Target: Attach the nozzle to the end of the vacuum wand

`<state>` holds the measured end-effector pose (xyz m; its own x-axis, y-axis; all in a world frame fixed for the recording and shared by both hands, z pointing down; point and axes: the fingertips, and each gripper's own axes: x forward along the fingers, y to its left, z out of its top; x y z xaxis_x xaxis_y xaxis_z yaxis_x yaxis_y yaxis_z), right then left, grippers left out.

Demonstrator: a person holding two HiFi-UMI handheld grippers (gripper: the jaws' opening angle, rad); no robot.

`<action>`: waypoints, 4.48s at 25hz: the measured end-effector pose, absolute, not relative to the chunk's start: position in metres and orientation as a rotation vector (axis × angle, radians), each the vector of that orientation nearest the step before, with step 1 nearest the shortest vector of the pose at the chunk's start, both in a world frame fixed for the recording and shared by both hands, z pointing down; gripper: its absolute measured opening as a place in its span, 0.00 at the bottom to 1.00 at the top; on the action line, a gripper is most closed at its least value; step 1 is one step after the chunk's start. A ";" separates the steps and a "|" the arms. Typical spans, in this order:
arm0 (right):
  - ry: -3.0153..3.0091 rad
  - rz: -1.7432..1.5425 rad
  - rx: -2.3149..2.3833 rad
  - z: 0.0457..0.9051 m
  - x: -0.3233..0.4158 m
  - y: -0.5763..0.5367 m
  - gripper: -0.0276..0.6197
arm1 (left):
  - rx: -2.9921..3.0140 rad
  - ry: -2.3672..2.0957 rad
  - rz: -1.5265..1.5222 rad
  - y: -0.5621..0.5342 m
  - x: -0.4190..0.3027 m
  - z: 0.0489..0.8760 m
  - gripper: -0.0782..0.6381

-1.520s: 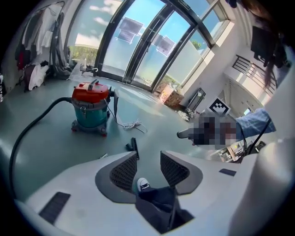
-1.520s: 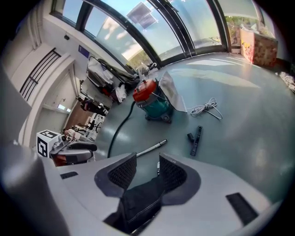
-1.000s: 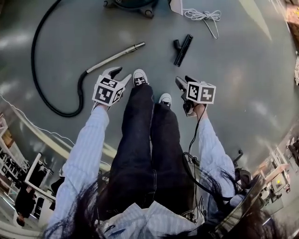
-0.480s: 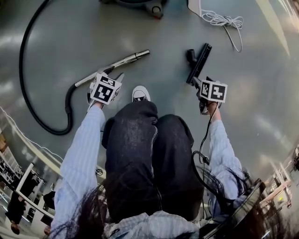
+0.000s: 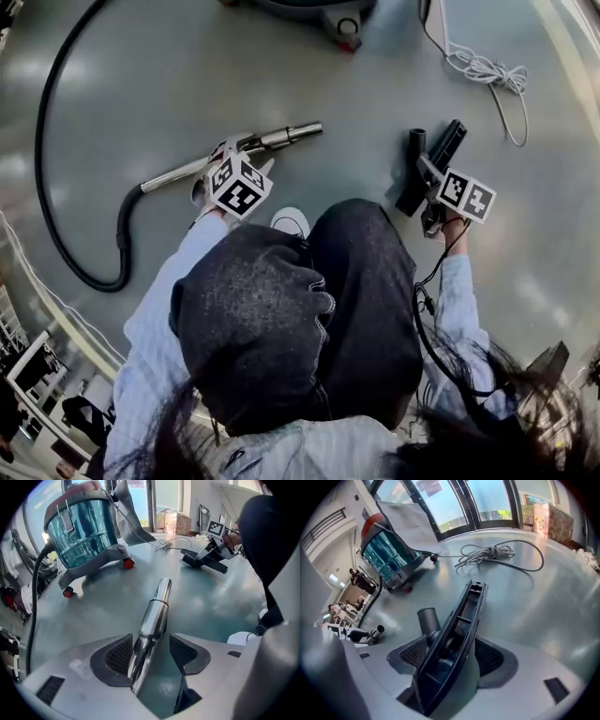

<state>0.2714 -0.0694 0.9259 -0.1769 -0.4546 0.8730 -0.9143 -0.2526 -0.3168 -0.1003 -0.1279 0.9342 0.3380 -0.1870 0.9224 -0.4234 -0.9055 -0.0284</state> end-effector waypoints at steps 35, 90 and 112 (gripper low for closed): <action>-1.841 0.335 0.641 0.905 0.130 -0.154 0.47 | 2.334 -0.352 1.734 -0.126 -0.079 0.946 0.41; -1.879 0.888 0.621 0.888 0.106 -0.137 0.43 | 2.323 -0.248 1.705 -0.123 -0.069 0.957 0.39; -1.948 1.092 0.647 0.890 0.091 -0.135 0.40 | 2.433 -0.118 1.777 -0.118 -0.063 0.962 0.38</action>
